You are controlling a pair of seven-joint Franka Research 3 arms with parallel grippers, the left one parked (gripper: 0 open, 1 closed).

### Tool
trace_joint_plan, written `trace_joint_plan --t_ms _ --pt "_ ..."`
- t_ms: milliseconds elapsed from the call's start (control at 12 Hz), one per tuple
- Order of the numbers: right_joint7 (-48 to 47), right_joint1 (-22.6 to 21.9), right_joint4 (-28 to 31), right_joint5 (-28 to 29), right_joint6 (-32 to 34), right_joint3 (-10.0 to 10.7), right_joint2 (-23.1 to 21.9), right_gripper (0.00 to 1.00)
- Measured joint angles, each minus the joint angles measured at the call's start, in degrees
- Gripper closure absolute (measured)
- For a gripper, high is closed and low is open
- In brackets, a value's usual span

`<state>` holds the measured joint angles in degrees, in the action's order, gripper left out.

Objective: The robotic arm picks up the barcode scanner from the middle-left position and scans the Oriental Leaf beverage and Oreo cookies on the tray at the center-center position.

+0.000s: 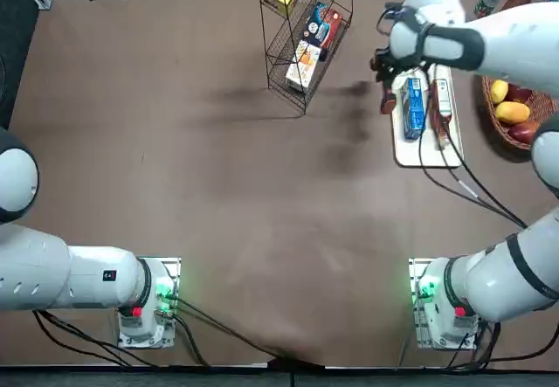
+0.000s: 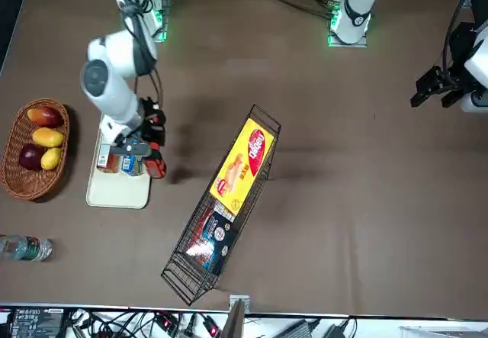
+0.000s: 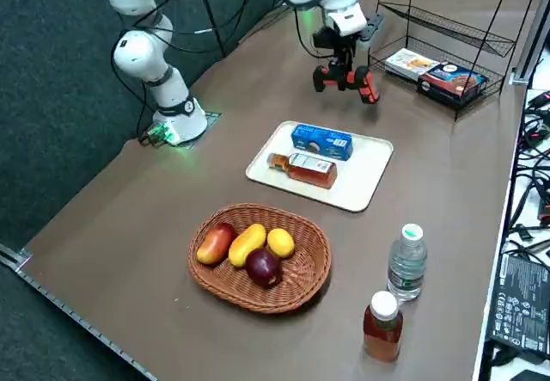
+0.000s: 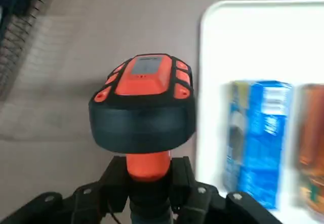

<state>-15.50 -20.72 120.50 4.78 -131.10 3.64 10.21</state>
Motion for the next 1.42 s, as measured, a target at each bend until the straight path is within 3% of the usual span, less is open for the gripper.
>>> trace_joint_plan --t_ms 333,750,1417 --pt "8.5 6.7 -2.7 0.0 12.6 0.3 -4.2 0.57" --pt "10.8 11.7 -3.5 0.0 13.1 0.4 -2.5 0.57" --pt "11.6 13.7 -4.2 0.0 13.0 0.4 0.8 0.57"
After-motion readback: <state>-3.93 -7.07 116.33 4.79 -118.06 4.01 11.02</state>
